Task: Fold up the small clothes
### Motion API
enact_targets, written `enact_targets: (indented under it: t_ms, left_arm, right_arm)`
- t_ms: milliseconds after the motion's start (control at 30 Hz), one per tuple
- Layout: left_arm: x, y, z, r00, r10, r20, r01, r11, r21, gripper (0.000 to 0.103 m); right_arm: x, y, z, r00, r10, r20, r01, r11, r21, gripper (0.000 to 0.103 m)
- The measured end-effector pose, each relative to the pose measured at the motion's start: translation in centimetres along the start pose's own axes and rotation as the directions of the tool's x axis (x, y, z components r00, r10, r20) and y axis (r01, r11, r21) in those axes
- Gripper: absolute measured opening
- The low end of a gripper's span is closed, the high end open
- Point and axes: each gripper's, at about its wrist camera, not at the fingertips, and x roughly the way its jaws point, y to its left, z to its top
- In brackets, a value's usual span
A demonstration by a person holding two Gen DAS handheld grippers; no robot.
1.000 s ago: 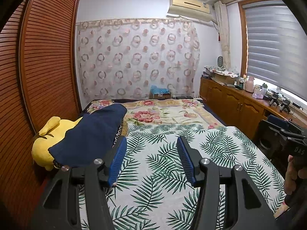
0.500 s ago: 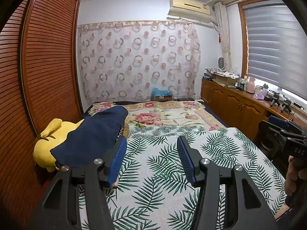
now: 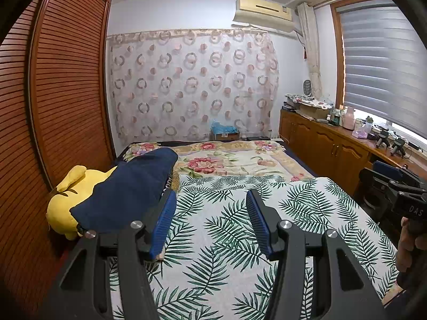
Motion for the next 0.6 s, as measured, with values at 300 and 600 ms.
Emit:
enact_targets:
  t_ms: [300, 600]
  left_arm:
    - [0.0, -0.02, -0.09, 1.0, 0.0, 0.001, 0.0, 1.0, 0.0, 0.054]
    - [-0.03, 0.03, -0.06, 1.0, 0.001, 0.002, -0.001, 1.0, 0.0, 0.054]
  right_arm:
    - [-0.02, -0.09, 0.01, 1.0, 0.001, 0.0, -0.001, 1.0, 0.0, 0.082]
    - [-0.11, -0.13, 0.08, 1.0, 0.001, 0.0, -0.001, 1.0, 0.0, 0.082]
